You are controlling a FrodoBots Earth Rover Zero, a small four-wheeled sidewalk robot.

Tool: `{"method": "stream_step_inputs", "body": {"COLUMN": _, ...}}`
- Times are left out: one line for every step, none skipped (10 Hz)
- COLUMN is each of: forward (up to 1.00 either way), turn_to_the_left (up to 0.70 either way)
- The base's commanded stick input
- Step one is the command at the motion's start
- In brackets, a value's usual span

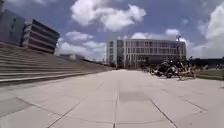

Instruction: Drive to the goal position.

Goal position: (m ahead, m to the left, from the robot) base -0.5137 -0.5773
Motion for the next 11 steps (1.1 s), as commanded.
{"method": "stream_step_inputs", "body": {"forward": 0.5, "turn_to_the_left": 0.0}}
{"method": "stream_step_inputs", "body": {"forward": 0.5, "turn_to_the_left": 0.0}}
{"method": "stream_step_inputs", "body": {"forward": 0.5, "turn_to_the_left": 0.0}}
{"method": "stream_step_inputs", "body": {"forward": 0.5, "turn_to_the_left": 0.0}}
{"method": "stream_step_inputs", "body": {"forward": 0.5, "turn_to_the_left": 0.0}}
{"method": "stream_step_inputs", "body": {"forward": 0.5, "turn_to_the_left": 0.0}}
{"method": "stream_step_inputs", "body": {"forward": 0.5, "turn_to_the_left": 0.0}}
{"method": "stream_step_inputs", "body": {"forward": 0.5, "turn_to_the_left": 0.0}}
{"method": "stream_step_inputs", "body": {"forward": 0.5, "turn_to_the_left": 0.0}}
{"method": "stream_step_inputs", "body": {"forward": 0.5, "turn_to_the_left": 0.0}}
{"method": "stream_step_inputs", "body": {"forward": 0.5, "turn_to_the_left": 0.0}}
